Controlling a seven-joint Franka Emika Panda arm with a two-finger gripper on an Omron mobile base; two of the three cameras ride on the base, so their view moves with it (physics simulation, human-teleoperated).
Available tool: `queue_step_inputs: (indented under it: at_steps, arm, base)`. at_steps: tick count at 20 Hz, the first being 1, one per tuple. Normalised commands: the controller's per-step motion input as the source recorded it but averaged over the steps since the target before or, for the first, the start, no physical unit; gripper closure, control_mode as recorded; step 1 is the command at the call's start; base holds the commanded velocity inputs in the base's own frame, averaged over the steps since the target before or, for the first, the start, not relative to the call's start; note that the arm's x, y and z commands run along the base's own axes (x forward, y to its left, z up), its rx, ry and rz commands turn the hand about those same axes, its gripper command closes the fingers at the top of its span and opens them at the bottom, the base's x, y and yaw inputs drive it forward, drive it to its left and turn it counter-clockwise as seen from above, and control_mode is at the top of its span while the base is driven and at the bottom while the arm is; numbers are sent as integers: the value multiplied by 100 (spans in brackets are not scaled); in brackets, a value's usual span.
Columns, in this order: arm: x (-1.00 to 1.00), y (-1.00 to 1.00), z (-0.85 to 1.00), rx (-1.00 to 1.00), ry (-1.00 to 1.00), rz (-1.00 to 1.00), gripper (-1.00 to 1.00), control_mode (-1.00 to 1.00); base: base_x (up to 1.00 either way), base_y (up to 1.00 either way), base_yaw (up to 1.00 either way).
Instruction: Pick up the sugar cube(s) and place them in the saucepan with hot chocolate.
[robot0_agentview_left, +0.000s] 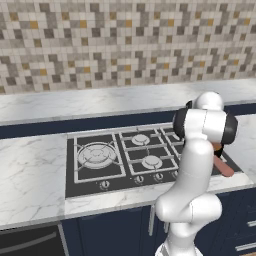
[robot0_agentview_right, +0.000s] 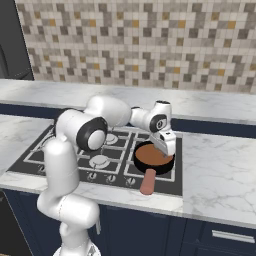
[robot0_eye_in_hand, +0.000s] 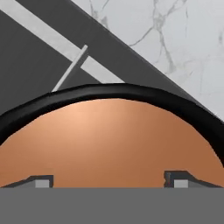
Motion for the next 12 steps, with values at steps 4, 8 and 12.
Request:
queue_step_inputs:
  at_steps: [4,8,12]
  arm:
    - [-54,2,34,0,0,-3,-100,-100]
    - [-55,17,70,0,0,0,-100,-100]
    - [-52,31,76,0,-11,0,-100,-100]
  base:
    - [0,0,0]
    - [0,0,0]
    - [0,0,0]
